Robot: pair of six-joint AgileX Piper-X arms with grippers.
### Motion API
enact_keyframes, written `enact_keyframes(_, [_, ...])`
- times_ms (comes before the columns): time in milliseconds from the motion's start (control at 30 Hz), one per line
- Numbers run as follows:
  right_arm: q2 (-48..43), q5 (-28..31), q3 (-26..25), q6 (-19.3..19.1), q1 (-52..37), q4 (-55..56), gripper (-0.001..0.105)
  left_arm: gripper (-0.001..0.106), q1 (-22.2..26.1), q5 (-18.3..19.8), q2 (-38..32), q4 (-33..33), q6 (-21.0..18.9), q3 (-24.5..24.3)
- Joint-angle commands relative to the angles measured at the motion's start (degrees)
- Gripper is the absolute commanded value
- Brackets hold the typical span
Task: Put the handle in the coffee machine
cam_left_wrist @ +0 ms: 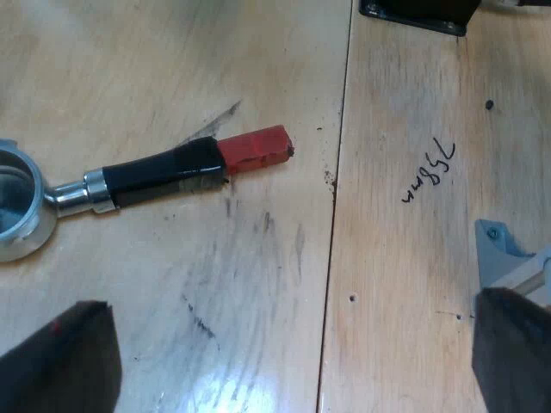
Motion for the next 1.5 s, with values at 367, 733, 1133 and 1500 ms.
enact_keyframes(367, [5.4,-0.4,6.8,10.2,0.4,-8.9,0.000,0.085,-0.2,0.5,0.0,-0.4,0.1,-0.2])
enact_keyframes(733, [18.2,-1.2,6.8,10.1,0.4,-12.0,0.000,0.085,-0.2,0.5,0.0,-0.4,0.1,-0.2])
enact_keyframes(1133, [25.7,-3.2,6.8,9.5,4.8,-20.2,0.000,0.085,-0.2,0.5,0.0,-0.4,0.1,-0.2])
enact_keyframes(1500, [29.4,-4.2,6.4,15.1,15.8,-26.2,0.000,0.085,1.0,0.5,0.0,0.1,0.1,-0.2])
